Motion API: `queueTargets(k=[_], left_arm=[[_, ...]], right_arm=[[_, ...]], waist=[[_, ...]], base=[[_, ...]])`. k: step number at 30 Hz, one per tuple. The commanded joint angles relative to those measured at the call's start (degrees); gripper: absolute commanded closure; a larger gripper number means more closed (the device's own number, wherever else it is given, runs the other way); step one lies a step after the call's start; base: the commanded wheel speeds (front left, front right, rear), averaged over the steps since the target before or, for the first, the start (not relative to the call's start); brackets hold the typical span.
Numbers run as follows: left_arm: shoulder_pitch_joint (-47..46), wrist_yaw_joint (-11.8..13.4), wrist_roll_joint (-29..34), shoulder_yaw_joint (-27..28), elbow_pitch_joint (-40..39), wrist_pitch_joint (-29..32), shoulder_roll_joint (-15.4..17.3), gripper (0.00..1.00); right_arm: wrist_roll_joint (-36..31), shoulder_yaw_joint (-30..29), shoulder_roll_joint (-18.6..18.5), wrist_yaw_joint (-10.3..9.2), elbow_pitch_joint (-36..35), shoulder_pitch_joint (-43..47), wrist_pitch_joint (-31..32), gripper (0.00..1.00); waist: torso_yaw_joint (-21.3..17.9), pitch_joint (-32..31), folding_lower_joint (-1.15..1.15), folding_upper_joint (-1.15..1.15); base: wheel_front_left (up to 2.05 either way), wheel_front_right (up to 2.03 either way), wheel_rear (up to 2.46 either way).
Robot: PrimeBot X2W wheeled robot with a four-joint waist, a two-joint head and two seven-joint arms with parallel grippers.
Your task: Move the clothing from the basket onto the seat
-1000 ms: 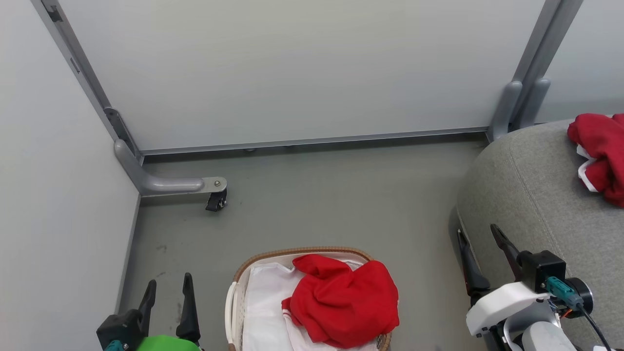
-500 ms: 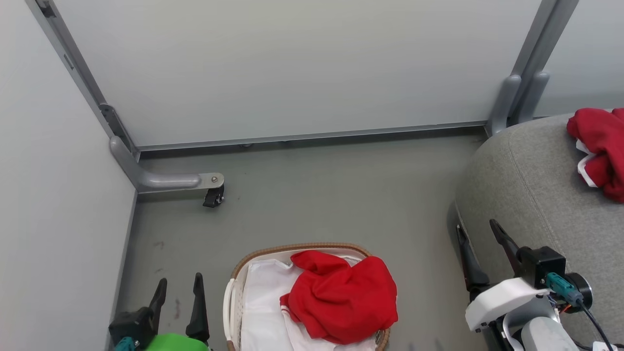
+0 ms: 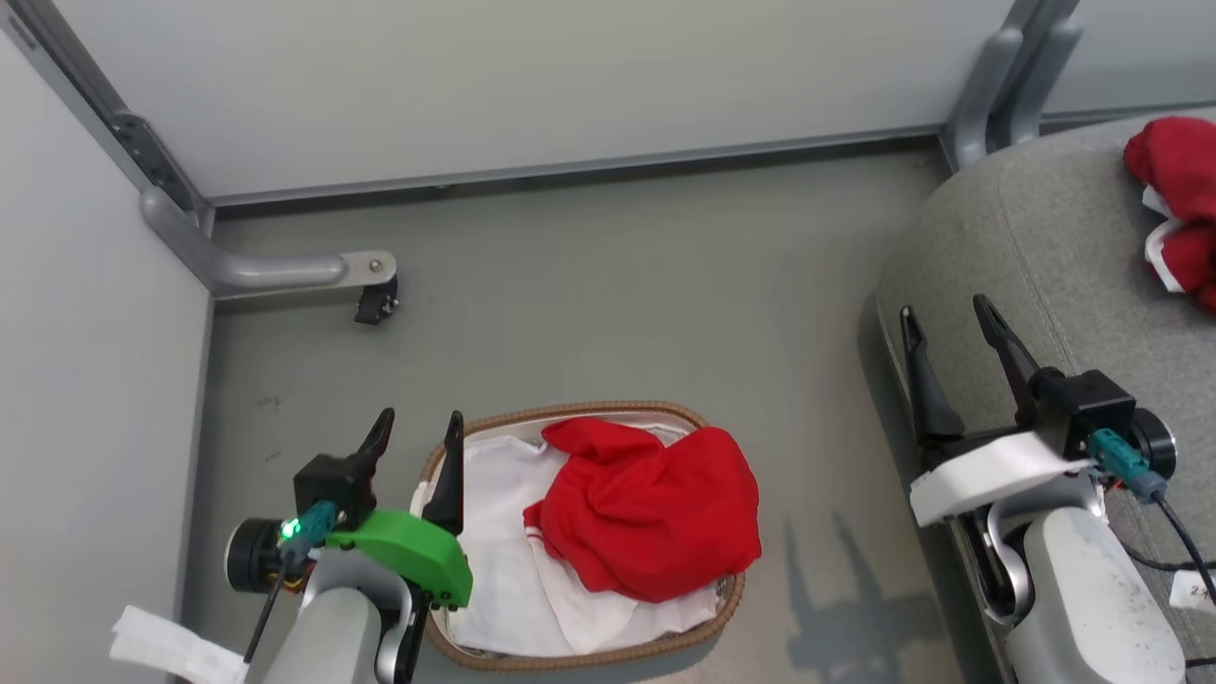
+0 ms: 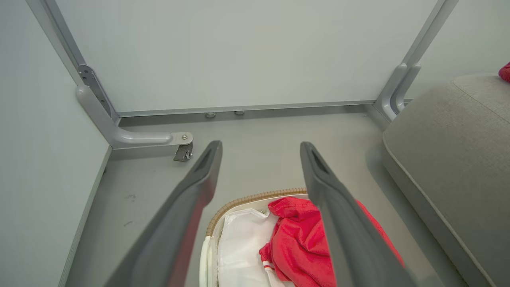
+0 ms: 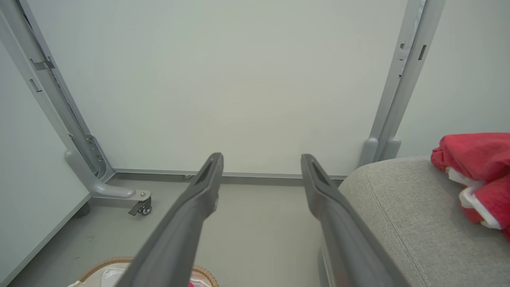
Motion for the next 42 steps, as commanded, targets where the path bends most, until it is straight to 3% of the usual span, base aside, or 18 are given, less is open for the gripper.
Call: queueTargets(k=[1,11,19,35,42], left_arm=[[-2.9,-0.2,0.2,-0.7,2.0,0.0,0.1,0.00],[-17.6,-0.6,3.8,-7.9,19.0,0.3,0.4,0.00],[-23.2,-0.6,5.7,-15.3,26.7,1.5,1.0,0.00],[-31.2,-0.6,2.8,-31.0,32.7,5.8,6.4,0.00],[-33.9,-0.6,1.4,-34.5,34.2,7.3,8.0,0.00]], right_arm=[[-0.2,-0.1,-0.2,-0.06,-0.6,-1.5,-0.1,0.00],[1.4,-0.4,-0.1,-0.06,-3.8,-9.0,-0.1,0.00],[4.8,2.6,-0.1,-0.06,-5.5,-12.8,-0.1,0.00],[9.3,8.5,-0.1,-0.06,-8.2,-18.4,-0.1,0.00],[9.9,10.1,-0.1,-0.06,-9.1,-20.1,-0.1,0.00]], waist=[[-3.6,6.4,0.00,0.00],[-11.4,21.1,0.00,0.00],[-16.0,28.8,0.00,0.00],[-21.5,37.9,0.00,0.00],[-22.4,40.2,0.00,0.00]], base=[[0.00,0.00,0.00],[0.00,0.00,0.00],[0.00,0.00,0.00],[0.00,0.00,0.00],[0.00,0.00,0.00]])
